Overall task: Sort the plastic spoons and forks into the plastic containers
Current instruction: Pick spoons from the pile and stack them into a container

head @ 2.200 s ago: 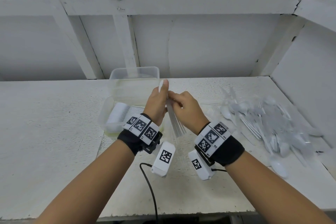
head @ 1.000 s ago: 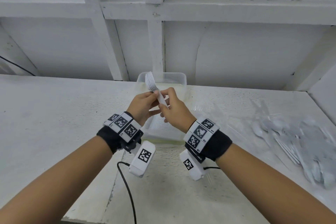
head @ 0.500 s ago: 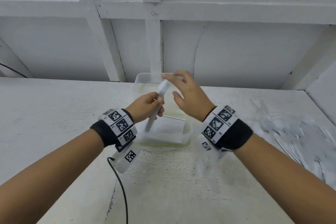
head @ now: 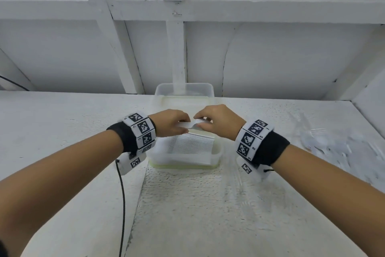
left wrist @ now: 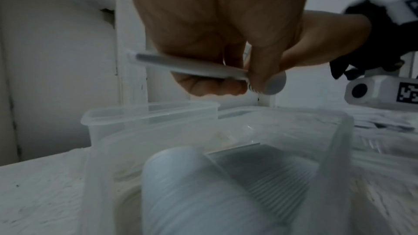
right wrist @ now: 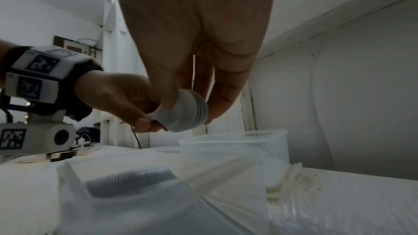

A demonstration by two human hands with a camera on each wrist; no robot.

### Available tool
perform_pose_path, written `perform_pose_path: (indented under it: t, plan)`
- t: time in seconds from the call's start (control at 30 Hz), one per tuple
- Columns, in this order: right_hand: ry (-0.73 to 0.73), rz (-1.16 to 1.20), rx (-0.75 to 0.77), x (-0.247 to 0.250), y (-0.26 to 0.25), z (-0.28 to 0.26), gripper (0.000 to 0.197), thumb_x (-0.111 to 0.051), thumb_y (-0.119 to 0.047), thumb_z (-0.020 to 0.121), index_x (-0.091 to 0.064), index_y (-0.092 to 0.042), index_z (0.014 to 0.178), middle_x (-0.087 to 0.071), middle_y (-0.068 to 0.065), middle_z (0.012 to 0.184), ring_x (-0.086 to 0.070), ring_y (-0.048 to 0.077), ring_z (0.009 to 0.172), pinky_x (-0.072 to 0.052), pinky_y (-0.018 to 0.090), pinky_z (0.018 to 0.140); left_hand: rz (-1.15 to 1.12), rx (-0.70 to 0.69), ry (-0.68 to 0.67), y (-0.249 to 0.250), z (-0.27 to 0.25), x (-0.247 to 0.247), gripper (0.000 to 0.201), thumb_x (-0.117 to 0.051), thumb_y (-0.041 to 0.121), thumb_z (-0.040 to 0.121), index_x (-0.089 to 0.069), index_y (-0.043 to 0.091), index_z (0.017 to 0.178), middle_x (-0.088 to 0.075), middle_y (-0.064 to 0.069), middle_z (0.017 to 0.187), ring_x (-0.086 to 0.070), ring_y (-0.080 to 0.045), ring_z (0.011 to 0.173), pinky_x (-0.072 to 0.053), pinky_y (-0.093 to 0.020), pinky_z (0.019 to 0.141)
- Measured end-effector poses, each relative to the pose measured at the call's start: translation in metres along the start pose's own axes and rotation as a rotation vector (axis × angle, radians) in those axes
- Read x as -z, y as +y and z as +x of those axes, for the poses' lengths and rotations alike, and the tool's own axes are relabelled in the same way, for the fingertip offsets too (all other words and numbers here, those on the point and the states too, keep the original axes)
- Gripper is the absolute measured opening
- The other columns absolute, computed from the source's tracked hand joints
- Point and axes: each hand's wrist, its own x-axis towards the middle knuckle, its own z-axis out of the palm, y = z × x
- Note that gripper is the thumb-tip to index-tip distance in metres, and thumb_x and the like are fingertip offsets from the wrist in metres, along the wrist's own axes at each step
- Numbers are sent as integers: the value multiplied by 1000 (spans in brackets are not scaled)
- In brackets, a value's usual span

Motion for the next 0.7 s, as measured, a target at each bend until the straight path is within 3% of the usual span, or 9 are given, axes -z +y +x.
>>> perform_pose_path:
  t: [0.1,0.17,0.27,0.33,0.43,0.53,0.7]
  plan:
    - [26,87,-59,-7,5,-3,32,-61,-30,89,-64,-12,115,-66,3,113,-59,16,98,-44,24,90,78,-52,46,-1,6,-1,36,-58,24,91,-59,8,123,-51,-11,116,-51,-24,105,-29,-15,83]
    - [91,174,-158,-13,12,-5,36,-60,-38,88,-64,-15,115,-63,3,116,-57,16,105,-42,26,94,177,-45,19,0,12,-1,34,-58,26,91,-61,12,122,-51,-10,116,-51,-23,106,-32,-19,86]
    - [186,234,-368,-21,27,-6,42,-50,-41,93,-56,-16,127,-53,10,129,-50,23,119,-38,34,100,316,8,-83,4,23,-3,33,-54,29,93,-61,14,122,-51,-8,119,-51,-23,108,-39,-28,90]
    - [112,247,-483,-25,33,-10,50,-51,-36,93,-43,-14,137,-47,14,134,-48,26,121,-38,34,99,386,19,-133,7,30,-7,33,-51,28,94,-60,11,121,-51,-9,119,-52,-25,109,-40,-30,88]
    - [16,350,-532,-33,37,-14,59,-58,-30,90,-35,-10,141,-48,13,133,-51,27,119,-43,35,98,502,11,-195,13,39,-10,33,-50,25,95,-55,6,122,-51,-10,120,-53,-27,110,-40,-30,82]
    - [75,457,-546,-39,40,-15,55,-61,-24,88,-42,-9,138,-55,12,128,-55,25,113,-48,41,95,608,3,-242,18,45,-12,33,-50,20,95,-51,5,124,-52,-12,120,-54,-30,109,-44,-33,82]
    - [119,501,-545,-41,41,-17,53,-64,-21,86,-46,-10,135,-58,9,122,-57,23,107,-50,39,93,658,-9,-273,22,51,-16,33,-52,21,94,-47,5,122,-54,-13,118,-55,-30,107,-44,-34,79]
